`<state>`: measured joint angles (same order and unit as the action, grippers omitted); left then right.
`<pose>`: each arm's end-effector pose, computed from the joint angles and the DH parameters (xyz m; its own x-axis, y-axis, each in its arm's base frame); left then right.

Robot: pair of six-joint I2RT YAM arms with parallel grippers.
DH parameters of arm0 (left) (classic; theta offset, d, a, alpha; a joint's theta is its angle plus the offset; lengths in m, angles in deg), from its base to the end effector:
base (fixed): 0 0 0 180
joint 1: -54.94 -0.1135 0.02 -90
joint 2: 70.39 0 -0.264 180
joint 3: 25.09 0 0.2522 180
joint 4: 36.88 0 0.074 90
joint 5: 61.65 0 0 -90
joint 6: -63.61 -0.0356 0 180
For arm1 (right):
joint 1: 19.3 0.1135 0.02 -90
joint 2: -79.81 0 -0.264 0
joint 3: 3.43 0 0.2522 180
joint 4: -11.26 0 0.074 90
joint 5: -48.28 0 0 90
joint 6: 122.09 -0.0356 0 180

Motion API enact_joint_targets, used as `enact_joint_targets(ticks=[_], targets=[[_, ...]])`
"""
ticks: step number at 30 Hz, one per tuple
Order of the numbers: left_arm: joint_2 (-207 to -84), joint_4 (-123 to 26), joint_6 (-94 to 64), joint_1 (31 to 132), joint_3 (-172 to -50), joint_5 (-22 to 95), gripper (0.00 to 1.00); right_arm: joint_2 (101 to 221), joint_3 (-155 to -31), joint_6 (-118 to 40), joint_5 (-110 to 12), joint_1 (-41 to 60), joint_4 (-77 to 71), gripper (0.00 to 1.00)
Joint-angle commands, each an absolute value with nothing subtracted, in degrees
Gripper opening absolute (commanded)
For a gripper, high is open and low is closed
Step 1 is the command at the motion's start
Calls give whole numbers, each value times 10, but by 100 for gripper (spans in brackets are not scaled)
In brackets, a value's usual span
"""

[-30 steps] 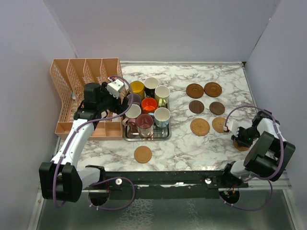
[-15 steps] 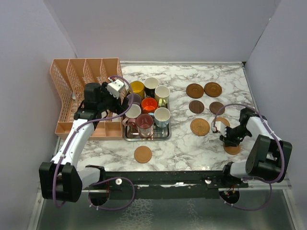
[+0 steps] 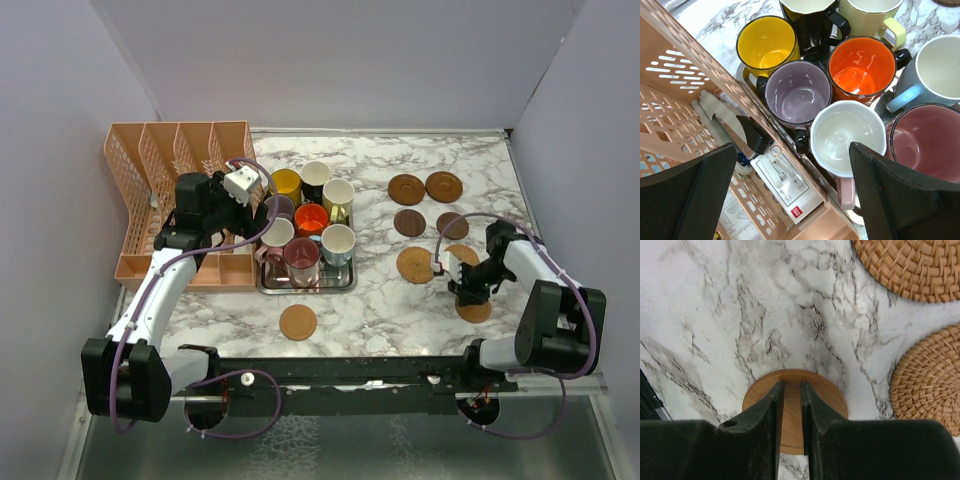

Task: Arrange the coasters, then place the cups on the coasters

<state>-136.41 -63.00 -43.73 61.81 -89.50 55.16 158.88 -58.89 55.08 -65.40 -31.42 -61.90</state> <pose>0.2547 -0.0469 0.2984 -0.2910 0.3030 -0.9075 0.6179 0.7837 0.0635 0.1873 -0.0256 0.1658 -0.2862 -0.8741 -0.3925 -0.9579 0.2520 0.1374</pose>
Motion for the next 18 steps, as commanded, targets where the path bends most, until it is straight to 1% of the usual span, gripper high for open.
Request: enact_joint_targets(ticks=[1, 11, 18], targets=[[-1357, -617, -443, 620, -893, 556, 99, 1602, -592, 527, -685, -292, -610, 20], [-1354, -617, -447, 620, -887, 555, 99, 1614, -603, 506, -697, -280, -599, 20], [-1350, -636, -463, 620, -893, 548, 99, 1604, -638, 502, -709, -280, -639, 21]])
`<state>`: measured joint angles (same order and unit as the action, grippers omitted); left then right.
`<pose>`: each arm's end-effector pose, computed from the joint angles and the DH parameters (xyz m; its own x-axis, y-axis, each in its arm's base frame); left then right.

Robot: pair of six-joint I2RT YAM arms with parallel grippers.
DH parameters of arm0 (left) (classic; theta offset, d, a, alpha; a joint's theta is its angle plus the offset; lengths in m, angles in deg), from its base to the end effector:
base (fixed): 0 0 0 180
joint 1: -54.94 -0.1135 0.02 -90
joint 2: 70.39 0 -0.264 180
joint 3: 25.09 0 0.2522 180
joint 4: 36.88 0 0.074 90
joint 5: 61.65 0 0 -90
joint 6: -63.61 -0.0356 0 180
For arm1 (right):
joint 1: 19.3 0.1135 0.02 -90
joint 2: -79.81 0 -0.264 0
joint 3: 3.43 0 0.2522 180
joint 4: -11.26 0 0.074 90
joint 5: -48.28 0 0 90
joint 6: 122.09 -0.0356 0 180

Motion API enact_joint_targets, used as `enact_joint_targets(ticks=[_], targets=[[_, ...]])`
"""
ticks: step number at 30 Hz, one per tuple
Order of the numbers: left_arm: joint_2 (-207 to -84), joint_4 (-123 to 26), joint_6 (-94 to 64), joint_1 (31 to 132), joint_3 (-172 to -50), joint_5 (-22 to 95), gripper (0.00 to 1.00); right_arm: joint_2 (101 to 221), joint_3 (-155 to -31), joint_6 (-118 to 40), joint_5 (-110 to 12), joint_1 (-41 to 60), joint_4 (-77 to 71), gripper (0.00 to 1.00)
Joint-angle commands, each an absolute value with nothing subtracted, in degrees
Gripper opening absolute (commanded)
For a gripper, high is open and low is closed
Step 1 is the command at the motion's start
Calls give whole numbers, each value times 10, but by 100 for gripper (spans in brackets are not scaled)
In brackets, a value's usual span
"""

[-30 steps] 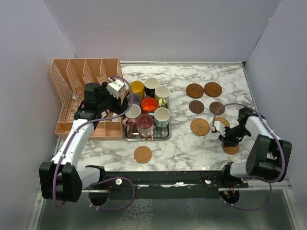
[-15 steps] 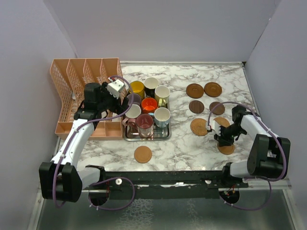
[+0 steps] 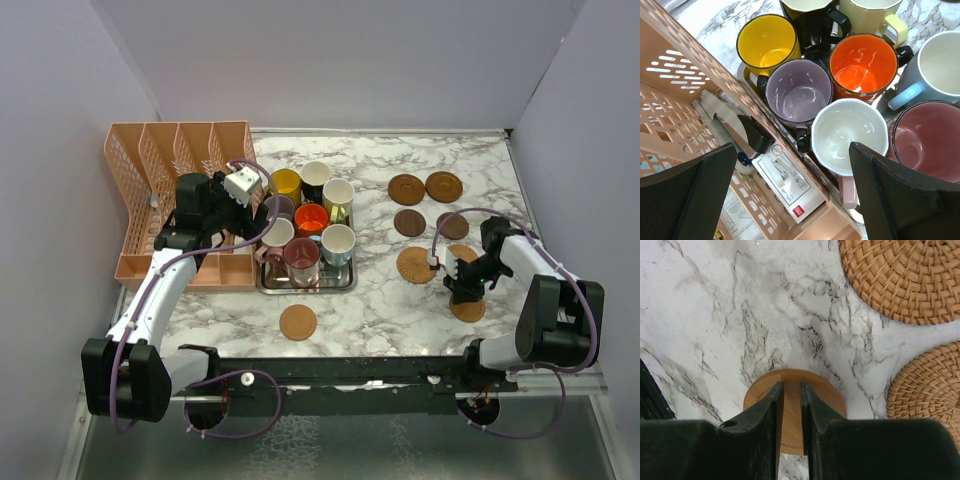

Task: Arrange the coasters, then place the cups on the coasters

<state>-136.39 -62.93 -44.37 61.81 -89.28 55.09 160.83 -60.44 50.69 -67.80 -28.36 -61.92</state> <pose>0.2545 -0.0468 0.2973 -0.2864 0.3122 -0.9058 0.6205 0.7808 0.0729 0.1959 -0.0154 0.1665 -0.3174 -0.8517 -0.4170 -0.9474 0.2654 0.1790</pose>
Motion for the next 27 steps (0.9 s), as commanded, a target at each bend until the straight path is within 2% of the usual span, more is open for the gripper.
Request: enact_joint_targets(ticks=[1, 7, 12, 16, 21, 27], targets=[[-1351, -643, -469, 620, -895, 549, 99, 1599, -647, 500, -714, -280, -647, 22], [-1349, -670, -461, 621, -908, 534, 99, 1582, -716, 474, -771, -275, -691, 35], [-1348, -687, -439, 621, -931, 544, 99, 1548, -735, 396, -830, -215, -661, 48], [-1350, -743, -475, 621, -960, 584, 98, 1523, -746, 306, -894, -161, -599, 51], [-1343, -882, -594, 649, -991, 682, 93, 1523, -755, 168, -950, -153, -501, 53], [-1306, -994, -710, 782, -974, 656, 87, 1511, -729, 36, -940, -153, -383, 58]])
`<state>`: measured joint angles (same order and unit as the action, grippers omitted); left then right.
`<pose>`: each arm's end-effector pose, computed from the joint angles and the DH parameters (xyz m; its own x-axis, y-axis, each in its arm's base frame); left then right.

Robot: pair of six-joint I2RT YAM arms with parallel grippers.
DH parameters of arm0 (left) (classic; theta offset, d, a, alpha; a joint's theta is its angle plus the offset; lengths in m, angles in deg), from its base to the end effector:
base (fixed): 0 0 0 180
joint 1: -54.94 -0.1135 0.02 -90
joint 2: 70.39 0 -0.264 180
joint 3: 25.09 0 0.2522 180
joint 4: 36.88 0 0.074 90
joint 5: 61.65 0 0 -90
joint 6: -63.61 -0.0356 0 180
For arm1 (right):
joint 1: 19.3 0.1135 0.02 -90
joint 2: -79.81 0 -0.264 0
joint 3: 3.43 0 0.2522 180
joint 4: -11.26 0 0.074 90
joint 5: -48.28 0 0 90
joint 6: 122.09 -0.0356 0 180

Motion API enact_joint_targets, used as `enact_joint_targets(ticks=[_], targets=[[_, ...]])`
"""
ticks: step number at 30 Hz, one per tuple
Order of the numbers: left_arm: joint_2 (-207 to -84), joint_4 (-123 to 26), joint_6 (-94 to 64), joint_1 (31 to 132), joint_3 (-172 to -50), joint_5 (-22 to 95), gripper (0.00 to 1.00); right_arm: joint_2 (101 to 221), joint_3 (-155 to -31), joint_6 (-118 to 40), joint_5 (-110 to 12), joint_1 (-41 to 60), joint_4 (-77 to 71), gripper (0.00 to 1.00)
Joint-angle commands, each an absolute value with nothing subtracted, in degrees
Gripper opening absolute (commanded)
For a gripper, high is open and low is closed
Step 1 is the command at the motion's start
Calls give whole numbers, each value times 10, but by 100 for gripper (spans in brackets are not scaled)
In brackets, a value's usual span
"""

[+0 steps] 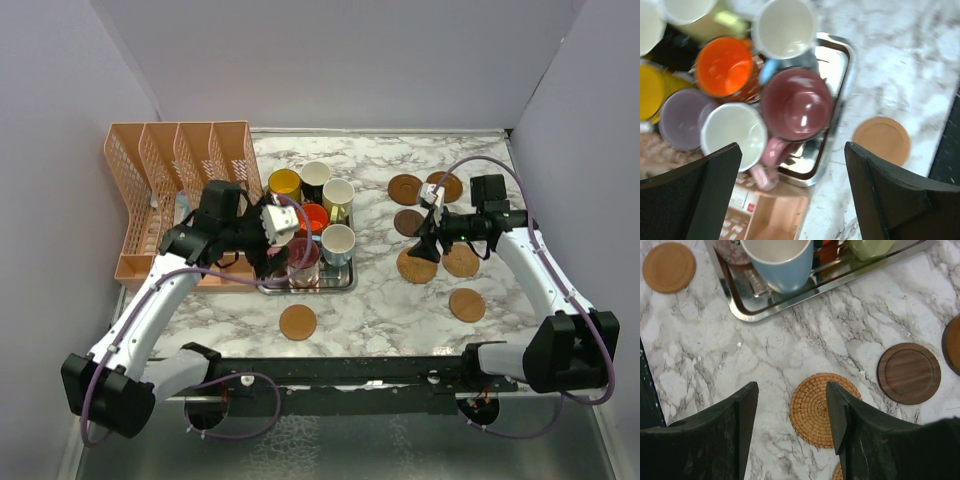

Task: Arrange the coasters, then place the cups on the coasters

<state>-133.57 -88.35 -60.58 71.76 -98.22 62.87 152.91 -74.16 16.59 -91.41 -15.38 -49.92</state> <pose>0.2111 -0.0849 0.3242 -0.1627 0.5329 -0.8304 0.8897 0.4430 0.1100 0.2360 0.0434 0.2688 -0.3021 -0.5077 -0.8068 -0.9238 0.3648 0.1163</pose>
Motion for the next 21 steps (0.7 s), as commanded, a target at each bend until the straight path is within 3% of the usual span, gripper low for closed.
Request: enact_joint_targets(ticks=[1, 13, 21], targets=[[-1303, -1005, -723, 794, -968, 650, 86, 1510, -724, 23, -932, -153, -372, 59], [-1335, -1054, -789, 1003, -899, 555, 84, 1490, -678, -120, -775, -166, -271, 67], [-1377, -1017, -853, 1073, -827, 475, 84, 1493, -676, -119, -789, -241, -285, 69]])
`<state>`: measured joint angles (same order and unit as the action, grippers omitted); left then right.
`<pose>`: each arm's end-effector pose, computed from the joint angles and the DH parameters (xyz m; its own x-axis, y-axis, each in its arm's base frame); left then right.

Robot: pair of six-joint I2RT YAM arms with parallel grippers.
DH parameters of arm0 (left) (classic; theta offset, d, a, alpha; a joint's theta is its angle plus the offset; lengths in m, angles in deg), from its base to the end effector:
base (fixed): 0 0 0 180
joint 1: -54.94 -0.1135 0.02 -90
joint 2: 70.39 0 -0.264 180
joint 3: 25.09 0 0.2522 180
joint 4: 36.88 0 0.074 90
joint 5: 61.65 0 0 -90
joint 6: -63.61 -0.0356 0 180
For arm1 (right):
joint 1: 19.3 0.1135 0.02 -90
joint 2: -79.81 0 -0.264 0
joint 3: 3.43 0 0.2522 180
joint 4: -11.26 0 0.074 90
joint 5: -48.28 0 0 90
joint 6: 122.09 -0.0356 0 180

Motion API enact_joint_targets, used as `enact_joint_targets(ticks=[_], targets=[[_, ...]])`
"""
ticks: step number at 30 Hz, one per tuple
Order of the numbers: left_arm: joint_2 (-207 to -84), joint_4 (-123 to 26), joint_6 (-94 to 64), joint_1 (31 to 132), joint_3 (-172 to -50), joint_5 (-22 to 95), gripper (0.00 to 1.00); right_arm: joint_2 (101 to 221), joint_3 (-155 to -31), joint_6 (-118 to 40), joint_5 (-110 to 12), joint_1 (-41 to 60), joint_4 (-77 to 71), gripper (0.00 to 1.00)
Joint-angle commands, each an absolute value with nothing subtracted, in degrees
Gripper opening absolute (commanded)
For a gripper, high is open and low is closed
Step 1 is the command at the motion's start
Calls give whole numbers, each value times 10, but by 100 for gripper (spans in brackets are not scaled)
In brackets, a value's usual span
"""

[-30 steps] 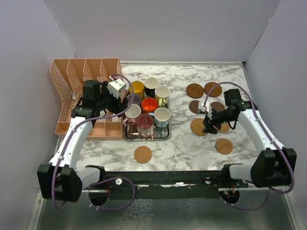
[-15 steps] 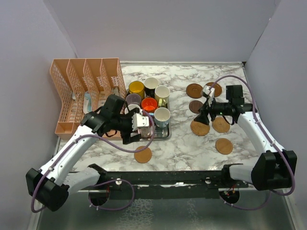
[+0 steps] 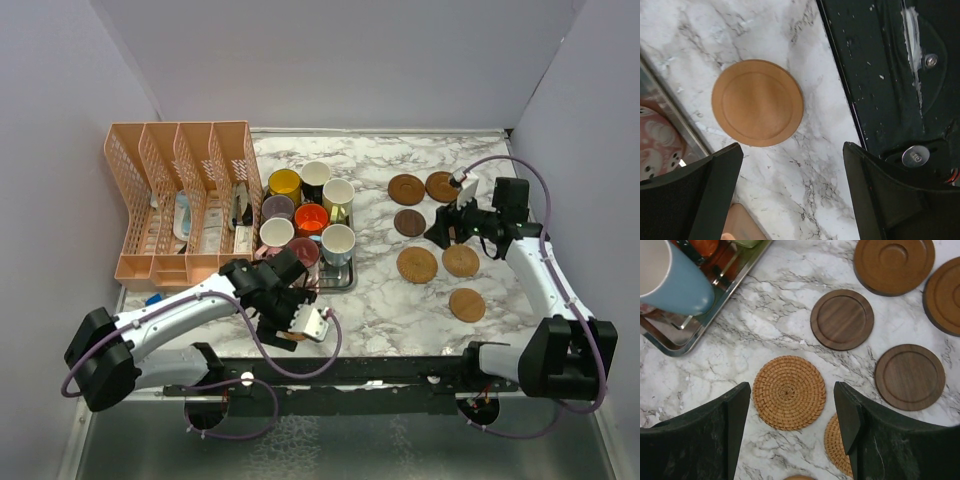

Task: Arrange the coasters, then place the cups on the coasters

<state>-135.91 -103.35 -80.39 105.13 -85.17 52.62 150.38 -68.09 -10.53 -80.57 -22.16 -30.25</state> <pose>0.1134 -0.1590 0.2287 0.2749 0.8221 -0.4986 0.9520 -0.3053 0.0215 0.2527 0.0097 0.2616 -0.5425 -0.2594 -0.7990 -0.6284 0.7566 0.1809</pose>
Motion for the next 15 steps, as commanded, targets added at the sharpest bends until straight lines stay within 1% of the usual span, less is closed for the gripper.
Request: enact_joint_targets(ticks=[1, 15], targets=[[-1384, -1010, -857, 1077, -823, 470, 84, 1490, -673, -117, -792, -244, -285, 69], [-1450, -899, -885, 1084, -780, 419, 82, 1480, -671, -114, -810, -247, -292, 69]])
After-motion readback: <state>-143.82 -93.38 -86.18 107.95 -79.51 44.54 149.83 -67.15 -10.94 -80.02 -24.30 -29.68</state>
